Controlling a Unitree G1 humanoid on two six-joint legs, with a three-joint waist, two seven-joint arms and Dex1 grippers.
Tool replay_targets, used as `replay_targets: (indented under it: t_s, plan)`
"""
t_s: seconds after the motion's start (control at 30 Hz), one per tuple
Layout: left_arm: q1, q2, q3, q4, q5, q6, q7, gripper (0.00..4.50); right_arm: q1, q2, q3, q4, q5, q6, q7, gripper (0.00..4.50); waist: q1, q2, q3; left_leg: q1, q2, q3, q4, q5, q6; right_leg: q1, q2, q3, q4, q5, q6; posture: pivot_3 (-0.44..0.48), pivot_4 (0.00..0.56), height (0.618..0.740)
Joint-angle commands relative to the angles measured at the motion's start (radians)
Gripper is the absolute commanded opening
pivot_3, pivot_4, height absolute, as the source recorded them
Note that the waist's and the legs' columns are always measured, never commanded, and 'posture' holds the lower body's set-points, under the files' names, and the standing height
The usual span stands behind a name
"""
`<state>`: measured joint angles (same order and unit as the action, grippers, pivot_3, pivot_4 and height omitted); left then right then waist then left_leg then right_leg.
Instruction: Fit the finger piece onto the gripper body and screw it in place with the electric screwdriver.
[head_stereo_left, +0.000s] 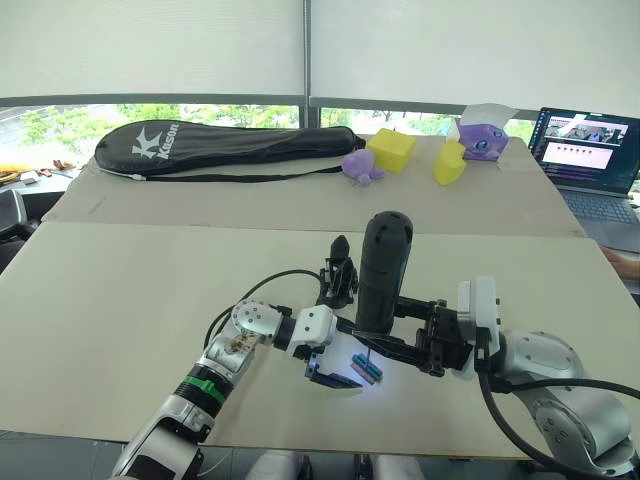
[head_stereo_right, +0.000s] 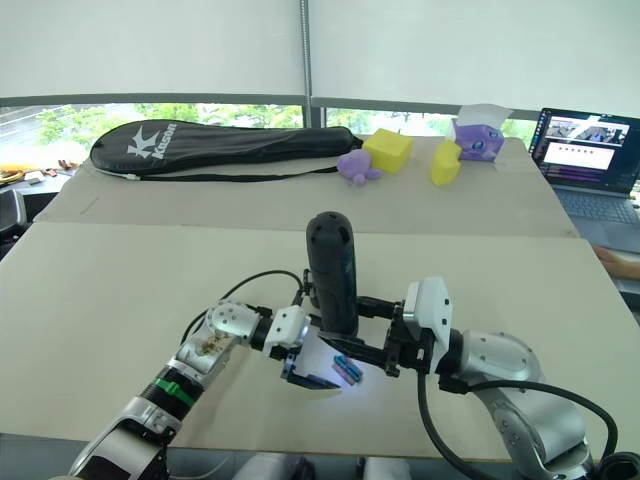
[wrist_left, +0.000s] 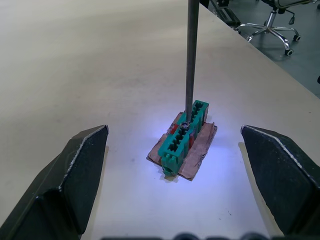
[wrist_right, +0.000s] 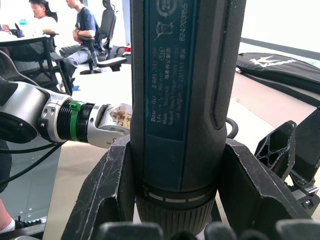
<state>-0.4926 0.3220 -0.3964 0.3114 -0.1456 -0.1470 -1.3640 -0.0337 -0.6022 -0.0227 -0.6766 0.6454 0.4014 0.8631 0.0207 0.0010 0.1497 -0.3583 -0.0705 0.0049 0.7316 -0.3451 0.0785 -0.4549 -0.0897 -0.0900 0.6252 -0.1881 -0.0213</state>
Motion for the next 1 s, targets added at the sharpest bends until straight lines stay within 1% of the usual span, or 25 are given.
replay_targets:
  t_s: [0.03, 0.6, 1.0]
  plan:
    - [-0.013, -0.006, 0.0, -0.02, -0.006, 0.0, 0.003, 4.5, -0.014, 0.002, -0.018, -0.025, 0.009, -0.034, -0.002, 1.91, 0.0, 0.0, 0.0, 0.0, 0.0, 0.0, 0.0, 0.0, 0.0, 0.0, 0.0, 0.0, 0.0, 0.0, 0.0, 0.0, 0.15, 0.737]
    - [-0.013, -0.009, 0.0, -0.017, -0.004, -0.003, 0.007, 4.5, -0.029, 0.01, 0.003, -0.012, -0.01, -0.033, -0.014, 1.91, 0.0, 0.0, 0.0, 0.0, 0.0, 0.0, 0.0, 0.0, 0.0, 0.0, 0.0, 0.0, 0.0, 0.0, 0.0, 0.0, 0.15, 0.737]
    - [-0.014, -0.01, 0.001, -0.015, -0.004, -0.002, 0.007, 4.5, -0.023, -0.008, -0.01, -0.023, 0.016, -0.017, -0.01, 1.91, 0.0, 0.0, 0.0, 0.0, 0.0, 0.0, 0.0, 0.0, 0.0, 0.0, 0.0, 0.0, 0.0, 0.0, 0.0, 0.0, 0.15, 0.737]
